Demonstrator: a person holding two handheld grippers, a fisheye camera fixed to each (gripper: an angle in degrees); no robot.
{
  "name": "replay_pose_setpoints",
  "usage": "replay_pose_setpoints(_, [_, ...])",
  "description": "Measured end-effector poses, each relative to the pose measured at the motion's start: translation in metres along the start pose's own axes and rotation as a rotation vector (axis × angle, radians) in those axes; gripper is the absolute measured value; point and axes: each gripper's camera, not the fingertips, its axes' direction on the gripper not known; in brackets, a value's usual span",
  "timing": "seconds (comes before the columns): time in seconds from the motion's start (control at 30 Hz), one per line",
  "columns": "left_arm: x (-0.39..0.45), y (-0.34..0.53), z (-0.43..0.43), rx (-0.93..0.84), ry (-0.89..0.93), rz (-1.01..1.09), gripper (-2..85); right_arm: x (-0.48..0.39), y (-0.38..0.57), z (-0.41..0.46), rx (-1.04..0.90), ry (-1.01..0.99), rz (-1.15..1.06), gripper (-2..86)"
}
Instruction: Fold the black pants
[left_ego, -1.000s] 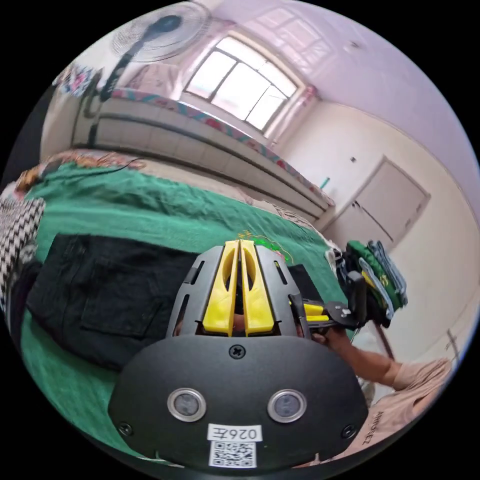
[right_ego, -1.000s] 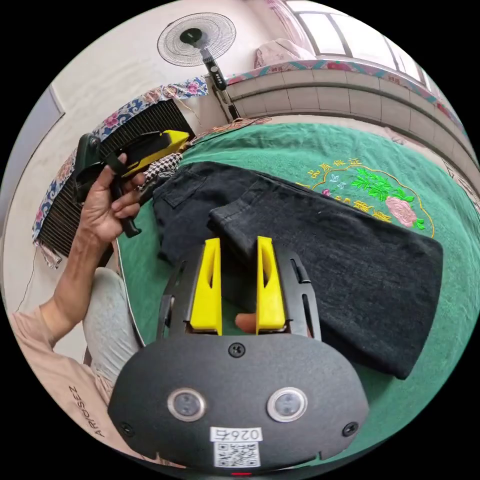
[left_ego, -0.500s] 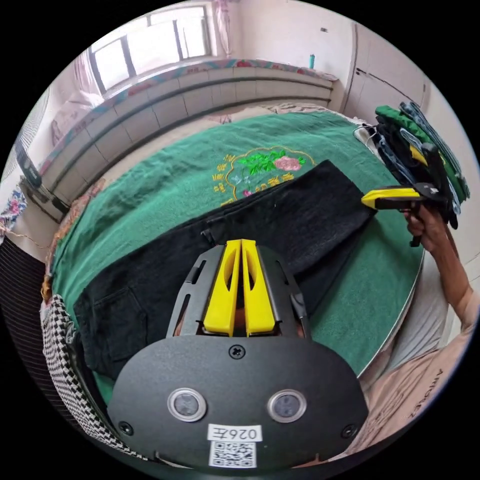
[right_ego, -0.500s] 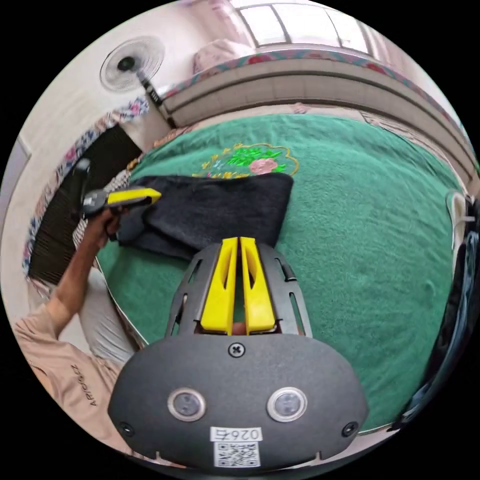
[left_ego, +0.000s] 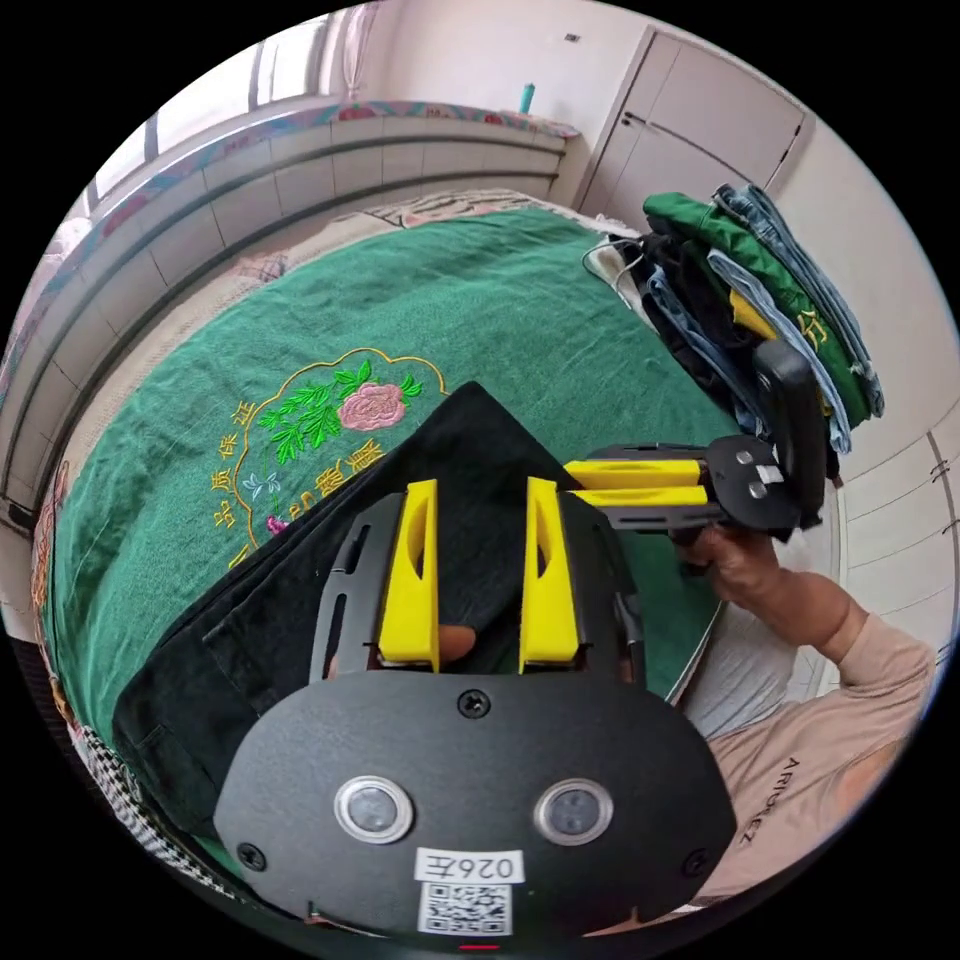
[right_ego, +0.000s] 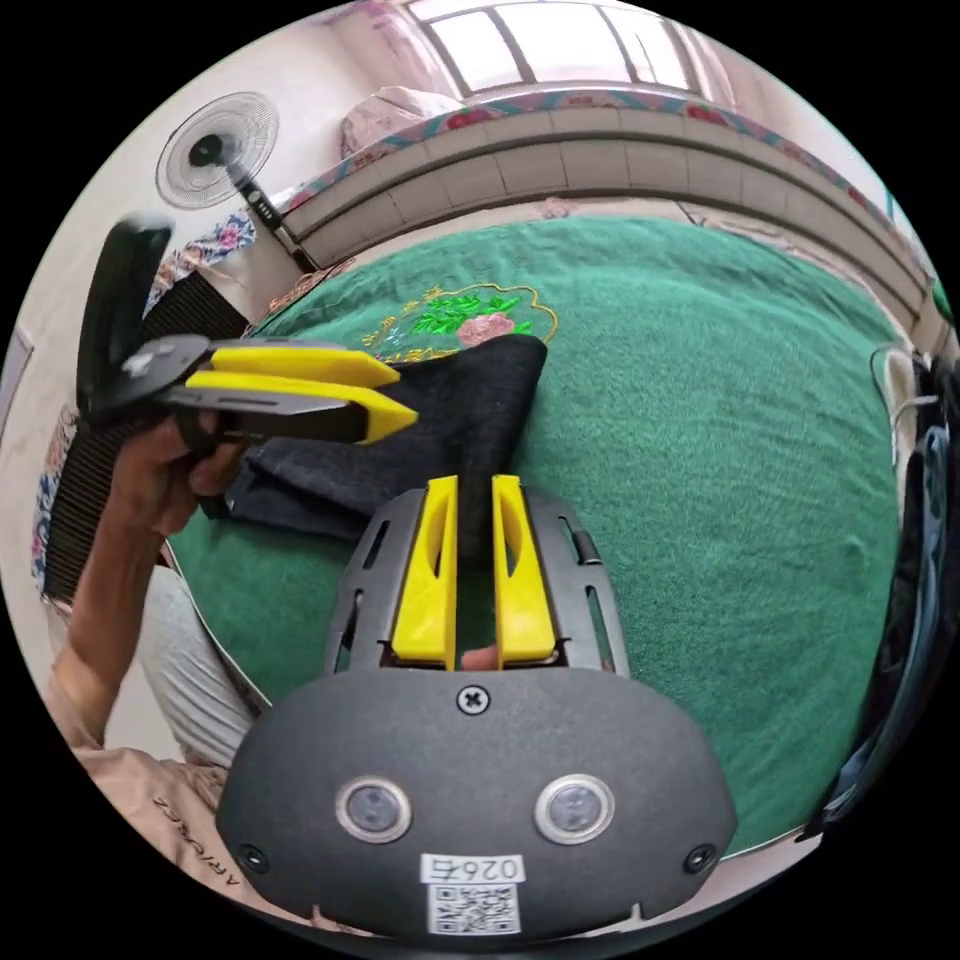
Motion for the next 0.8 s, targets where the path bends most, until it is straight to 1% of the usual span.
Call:
replay_pose_setpoints(0.13, [0.001, -0.055, -0.002, -0.104, 0.038, -0.015, 17.2, -0.033, 0.0, -0.033, 0.078, 0.09, -0.158, -0.8])
replay_pose_setpoints(0.2, [-0.001, -0.08, -0.004, -0.138, 0.097, -0.035, 17.3, -0.061, 0.005, -0.056, 0.134, 0.114, -0.301, -1.0])
replay_pose_setpoints(0.27, [-0.002, -0.093, -0.005, -0.162, 0.112, -0.053, 15.2, -0.079, 0.009, -0.065, 0.143, 0.17, -0.374, -1.0])
replay_pose_setpoints(0.3, [0.0, -0.1, -0.004, -0.196, 0.065, -0.056, 11.3, -0.09, 0.012, -0.067, 0.146, 0.224, -0.425, -1.0])
replay_pose_setpoints(0.33, [0.001, -0.103, -0.004, -0.214, 0.016, -0.056, 9.3, -0.093, 0.014, -0.068, 0.144, 0.24, -0.444, -1.0])
replay_pose_setpoints(0.37, [0.005, -0.108, -0.005, -0.246, -0.077, -0.039, 8.3, -0.095, 0.017, -0.07, 0.147, 0.253, -0.455, -0.8])
replay_pose_setpoints(0.47, [0.008, -0.118, -0.014, -0.269, -0.118, -0.038, 5.4, -0.08, 0.021, -0.084, 0.168, 0.214, -0.395, 0.8])
replay_pose_setpoints(0.53, [0.005, -0.12, -0.02, -0.265, -0.138, -0.056, 3.8, -0.065, 0.022, -0.099, 0.193, 0.152, -0.347, 4.6])
replay_pose_setpoints(0.6, [-0.004, -0.121, -0.029, -0.241, -0.134, -0.097, 2.5, -0.05, 0.024, -0.11, 0.195, 0.091, -0.311, 12.4])
replay_pose_setpoints(0.67, [-0.011, -0.122, -0.035, -0.226, -0.096, -0.132, 1.9, -0.044, 0.024, -0.104, 0.157, 0.067, -0.323, 15.4])
replay_pose_setpoints(0.73, [-0.014, -0.122, -0.04, -0.216, -0.079, -0.153, 1.6, -0.041, 0.021, -0.092, 0.114, 0.069, -0.323, 14.1])
replay_pose_setpoints(0.77, [-0.012, -0.122, -0.042, -0.212, -0.081, -0.164, 1.4, -0.038, 0.018, -0.086, 0.112, 0.082, -0.318, 9.7])
replay_pose_setpoints(0.8, [-0.009, -0.123, -0.043, -0.208, -0.093, -0.169, 1.3, -0.033, 0.017, -0.084, 0.119, 0.101, -0.31, 2.9])
